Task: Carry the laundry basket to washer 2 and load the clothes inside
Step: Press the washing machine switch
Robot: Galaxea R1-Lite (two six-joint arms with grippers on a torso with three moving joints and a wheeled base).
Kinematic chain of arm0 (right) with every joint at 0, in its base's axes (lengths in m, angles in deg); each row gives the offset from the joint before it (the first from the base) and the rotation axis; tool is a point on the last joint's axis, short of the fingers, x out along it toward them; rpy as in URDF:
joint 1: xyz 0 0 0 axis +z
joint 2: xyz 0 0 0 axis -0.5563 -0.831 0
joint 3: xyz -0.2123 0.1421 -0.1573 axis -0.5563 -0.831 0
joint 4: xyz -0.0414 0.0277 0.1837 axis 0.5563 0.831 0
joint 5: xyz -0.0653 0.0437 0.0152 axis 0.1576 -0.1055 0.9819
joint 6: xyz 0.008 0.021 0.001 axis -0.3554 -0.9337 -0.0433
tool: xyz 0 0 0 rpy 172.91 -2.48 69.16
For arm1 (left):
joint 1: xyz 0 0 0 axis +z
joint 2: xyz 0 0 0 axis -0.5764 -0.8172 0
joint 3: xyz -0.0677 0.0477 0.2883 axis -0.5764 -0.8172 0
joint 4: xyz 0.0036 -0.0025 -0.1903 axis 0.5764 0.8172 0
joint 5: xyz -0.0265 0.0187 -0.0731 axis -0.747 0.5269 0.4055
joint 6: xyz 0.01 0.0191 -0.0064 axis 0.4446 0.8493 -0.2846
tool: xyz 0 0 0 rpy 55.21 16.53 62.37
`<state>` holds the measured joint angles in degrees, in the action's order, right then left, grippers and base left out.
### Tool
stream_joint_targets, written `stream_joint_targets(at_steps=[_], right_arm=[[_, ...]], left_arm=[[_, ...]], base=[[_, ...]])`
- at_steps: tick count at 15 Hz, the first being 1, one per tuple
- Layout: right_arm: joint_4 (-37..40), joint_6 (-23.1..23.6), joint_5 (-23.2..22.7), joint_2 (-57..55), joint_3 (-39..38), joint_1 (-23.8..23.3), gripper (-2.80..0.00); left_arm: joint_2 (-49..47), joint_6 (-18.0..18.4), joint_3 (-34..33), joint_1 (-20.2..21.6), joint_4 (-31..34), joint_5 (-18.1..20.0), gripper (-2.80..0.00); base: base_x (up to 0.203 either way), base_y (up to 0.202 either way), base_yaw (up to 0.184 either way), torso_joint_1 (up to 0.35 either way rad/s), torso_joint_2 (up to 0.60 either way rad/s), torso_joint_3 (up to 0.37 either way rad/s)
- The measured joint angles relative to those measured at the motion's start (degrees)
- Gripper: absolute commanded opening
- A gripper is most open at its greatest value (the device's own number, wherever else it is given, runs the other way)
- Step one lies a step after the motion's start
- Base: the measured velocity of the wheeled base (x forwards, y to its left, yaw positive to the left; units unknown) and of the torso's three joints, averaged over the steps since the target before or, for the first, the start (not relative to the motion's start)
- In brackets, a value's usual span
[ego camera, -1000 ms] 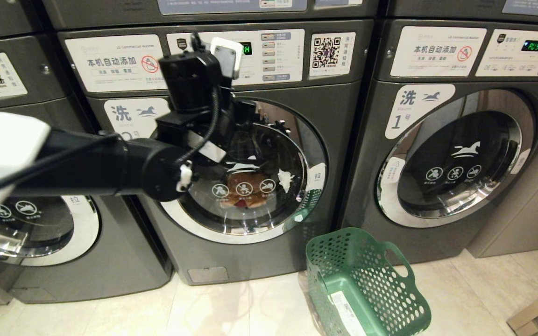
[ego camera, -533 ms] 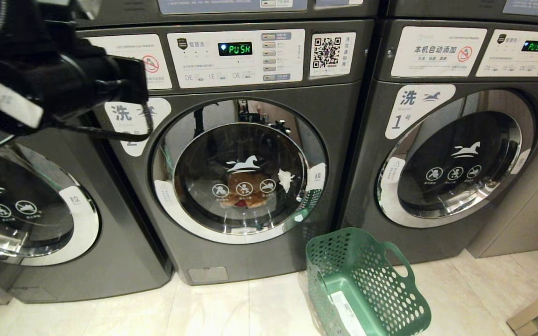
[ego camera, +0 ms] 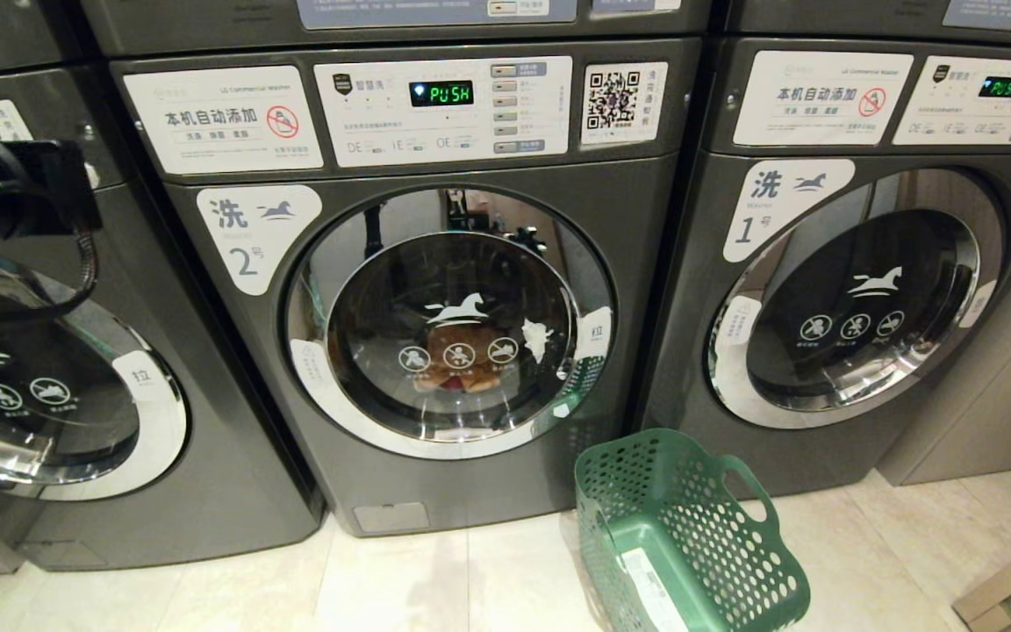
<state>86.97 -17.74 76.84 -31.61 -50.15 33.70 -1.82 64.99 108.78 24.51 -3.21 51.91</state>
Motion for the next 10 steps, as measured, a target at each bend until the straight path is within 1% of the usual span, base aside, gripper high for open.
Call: stream_joint_targets(at_steps=[2, 4, 5, 6, 7, 10], right_arm=[[0.0, 0.0, 0.0, 0.0, 0.0, 0.0, -2.8], [0.0, 0.0, -0.02, 0.0, 0.0, 0.0, -2.8], [0.0, 0.0, -0.02, 0.0, 0.0, 0.0, -2.8], [0.0, 0.0, -0.02, 0.0, 0.0, 0.0, -2.8], [0.0, 0.0, -0.01, 0.0, 0.0, 0.0, -2.8], [-0.01, -0.01, 0.0, 0.0, 0.0, 0.0, -2.8]], left_arm=[[0.93, -0.03, -2.51, 1.67, -0.04, 0.01, -2.8], [2.31, -0.09, -6.81, 3.03, -0.04, -0.57, -2.8], [3.09, -0.65, -8.85, 3.57, -0.04, -1.23, -2.8], [3.89, -1.35, -10.81, 4.57, -0.02, -0.98, -2.8], [4.89, -1.77, -13.31, 6.1, -0.02, 0.57, -2.8], [10.53, -2.25, -23.29, 10.5, -0.13, 8.62, -2.8]], base=[[0.0, 0.0, 0.0, 0.0, 0.0, 0.0], [0.0, 0.0, 0.0, 0.0, 0.0, 0.0], [0.0, 0.0, 0.0, 0.0, 0.0, 0.0], [0.0, 0.0, 0.0, 0.0, 0.0, 0.0], [0.0, 0.0, 0.0, 0.0, 0.0, 0.0], [0.0, 0.0, 0.0, 0.0, 0.0, 0.0]])
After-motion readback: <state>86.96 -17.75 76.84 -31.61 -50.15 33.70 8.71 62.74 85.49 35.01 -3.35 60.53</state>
